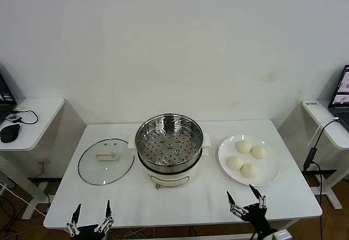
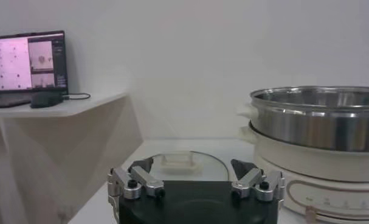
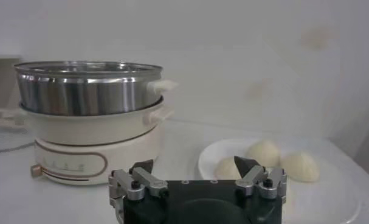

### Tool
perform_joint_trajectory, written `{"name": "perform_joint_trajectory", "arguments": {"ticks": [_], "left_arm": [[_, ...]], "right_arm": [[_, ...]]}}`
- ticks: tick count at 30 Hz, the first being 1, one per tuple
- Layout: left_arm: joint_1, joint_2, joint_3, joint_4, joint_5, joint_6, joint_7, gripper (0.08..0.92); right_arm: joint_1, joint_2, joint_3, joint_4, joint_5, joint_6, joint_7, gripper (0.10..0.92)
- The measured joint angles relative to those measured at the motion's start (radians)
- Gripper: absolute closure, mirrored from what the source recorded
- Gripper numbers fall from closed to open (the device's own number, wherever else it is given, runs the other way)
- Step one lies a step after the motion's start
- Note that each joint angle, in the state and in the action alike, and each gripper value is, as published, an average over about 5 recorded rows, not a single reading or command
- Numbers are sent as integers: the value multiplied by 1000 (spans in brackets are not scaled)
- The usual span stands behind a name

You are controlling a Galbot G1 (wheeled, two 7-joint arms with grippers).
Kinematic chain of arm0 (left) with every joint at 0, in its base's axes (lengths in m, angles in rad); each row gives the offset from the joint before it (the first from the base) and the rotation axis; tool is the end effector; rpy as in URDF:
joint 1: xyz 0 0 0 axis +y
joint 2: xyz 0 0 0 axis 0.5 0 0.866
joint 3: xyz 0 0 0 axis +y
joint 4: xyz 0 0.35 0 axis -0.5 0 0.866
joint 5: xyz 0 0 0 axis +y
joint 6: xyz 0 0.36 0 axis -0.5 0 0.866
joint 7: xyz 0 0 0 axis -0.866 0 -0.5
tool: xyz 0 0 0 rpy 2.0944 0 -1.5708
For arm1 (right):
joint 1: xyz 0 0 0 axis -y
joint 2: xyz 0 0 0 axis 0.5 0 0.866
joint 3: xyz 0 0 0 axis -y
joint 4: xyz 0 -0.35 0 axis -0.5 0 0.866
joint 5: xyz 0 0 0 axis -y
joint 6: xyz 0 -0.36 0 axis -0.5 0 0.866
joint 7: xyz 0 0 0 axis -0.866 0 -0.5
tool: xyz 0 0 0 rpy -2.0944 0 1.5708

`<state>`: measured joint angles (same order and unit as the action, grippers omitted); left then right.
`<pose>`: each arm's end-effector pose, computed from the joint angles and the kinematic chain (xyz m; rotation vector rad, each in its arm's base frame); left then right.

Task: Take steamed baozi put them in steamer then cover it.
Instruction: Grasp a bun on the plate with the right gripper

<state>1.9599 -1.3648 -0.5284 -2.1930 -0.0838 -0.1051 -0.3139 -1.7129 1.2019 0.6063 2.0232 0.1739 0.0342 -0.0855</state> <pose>0.0706 0.0301 -0.3152 0.2699 -2.9490 -0.1350 0.1488 -0.0944 -0.3330 0.2913 -2.9378 0.2580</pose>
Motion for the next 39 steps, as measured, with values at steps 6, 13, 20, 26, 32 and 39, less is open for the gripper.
{"name": "perform_joint_trajectory", "arguments": {"ticks": [6,13,20,26,32,39], "left_arm": [[-18,11,-27,-20,30,64,10,177],[-35,17,-56,-46,87,121,38,177],[-55,10,-75,-65,122,160,57,177],[-58,9,-80,-72,150,178,77,177],[-61,9,-79,-74,171,189,91,177],[-71,11,-85,-76,185,202,105,177]], "right_arm": [[36,-38,29,-4,-102,-31,21,203],[121,-138,51,-35,-235,-105,3,203],[269,-275,33,-117,-354,-155,-100,203],[439,-417,-33,-211,-425,-175,-237,202],[656,-547,-169,-317,-455,-176,-387,203],[967,-626,-432,-459,-464,-161,-555,203]]}}
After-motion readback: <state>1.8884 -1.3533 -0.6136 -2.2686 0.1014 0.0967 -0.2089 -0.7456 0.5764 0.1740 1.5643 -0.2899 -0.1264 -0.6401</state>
